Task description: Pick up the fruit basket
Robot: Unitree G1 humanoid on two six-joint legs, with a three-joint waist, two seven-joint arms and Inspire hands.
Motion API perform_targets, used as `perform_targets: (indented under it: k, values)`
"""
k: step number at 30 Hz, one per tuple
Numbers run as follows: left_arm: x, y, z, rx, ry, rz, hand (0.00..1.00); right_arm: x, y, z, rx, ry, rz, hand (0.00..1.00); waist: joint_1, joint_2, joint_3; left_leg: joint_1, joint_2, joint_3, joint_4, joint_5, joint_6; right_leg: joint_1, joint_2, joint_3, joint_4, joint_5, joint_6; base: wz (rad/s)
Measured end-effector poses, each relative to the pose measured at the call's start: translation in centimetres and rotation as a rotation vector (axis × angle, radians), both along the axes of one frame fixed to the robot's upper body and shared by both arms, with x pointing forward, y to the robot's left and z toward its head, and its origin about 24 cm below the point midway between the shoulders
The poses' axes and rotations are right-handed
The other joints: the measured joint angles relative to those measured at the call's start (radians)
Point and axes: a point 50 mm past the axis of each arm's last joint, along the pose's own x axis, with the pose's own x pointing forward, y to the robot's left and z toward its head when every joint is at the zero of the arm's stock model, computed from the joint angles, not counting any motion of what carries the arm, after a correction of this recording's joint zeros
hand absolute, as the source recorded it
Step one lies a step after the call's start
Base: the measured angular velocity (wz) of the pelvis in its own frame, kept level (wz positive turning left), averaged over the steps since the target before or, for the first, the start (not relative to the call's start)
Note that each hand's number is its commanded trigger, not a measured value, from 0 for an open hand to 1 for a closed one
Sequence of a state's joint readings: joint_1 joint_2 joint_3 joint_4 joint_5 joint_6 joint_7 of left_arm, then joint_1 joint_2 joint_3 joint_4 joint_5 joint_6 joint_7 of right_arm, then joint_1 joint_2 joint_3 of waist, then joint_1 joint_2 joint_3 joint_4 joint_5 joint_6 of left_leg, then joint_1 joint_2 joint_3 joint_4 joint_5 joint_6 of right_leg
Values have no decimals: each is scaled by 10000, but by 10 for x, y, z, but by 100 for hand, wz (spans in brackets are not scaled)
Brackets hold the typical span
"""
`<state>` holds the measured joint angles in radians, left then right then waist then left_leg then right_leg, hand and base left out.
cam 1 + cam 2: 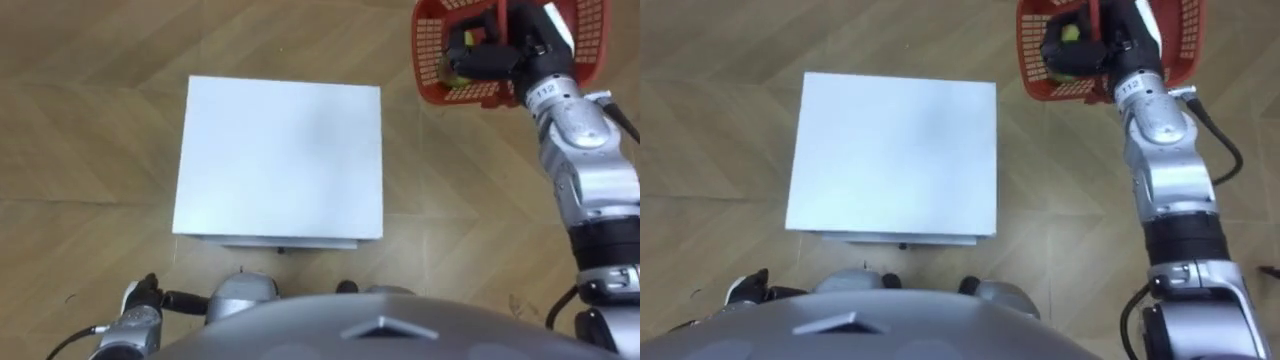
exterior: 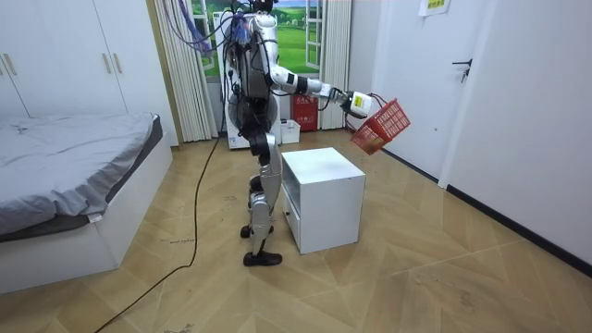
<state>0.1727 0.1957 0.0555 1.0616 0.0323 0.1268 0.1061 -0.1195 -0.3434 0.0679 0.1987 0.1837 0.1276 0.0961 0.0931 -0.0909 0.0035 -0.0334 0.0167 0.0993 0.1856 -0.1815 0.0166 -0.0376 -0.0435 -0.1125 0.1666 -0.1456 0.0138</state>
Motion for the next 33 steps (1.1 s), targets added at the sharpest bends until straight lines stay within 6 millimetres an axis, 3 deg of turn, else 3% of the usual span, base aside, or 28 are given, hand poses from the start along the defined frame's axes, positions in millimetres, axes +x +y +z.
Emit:
perform_targets:
  k: [4,19,23,33]
  values:
    - [1,0,0,-21,9,-9,0,-1,8,-4,-5,219,511,100,154,99,67,22,34,2,-31,-1,-1,17,31,-50,-3,0,0,0]
    - [-1,-6,-2,-354,427,-330,0,-13,57,-31,-285,1829,3447,100,599,184,73,-263,-37,-262,30,-2,-2,-50,-67,-702,4,-1,1,8]
    - [-1,-8,-3,-400,554,-457,0,-18,57,-47,-152,2580,3326,100,637,192,75,-452,-76,-533,148,-1,12,-82,-87,-890,40,3,-5,15]
    - [-11,-11,-6,-725,1275,-897,0,-30,57,-78,164,4069,3153,100,752,290,66,-1030,-80,-582,369,4,8,-526,-91,-1110,54,26,-42,3]
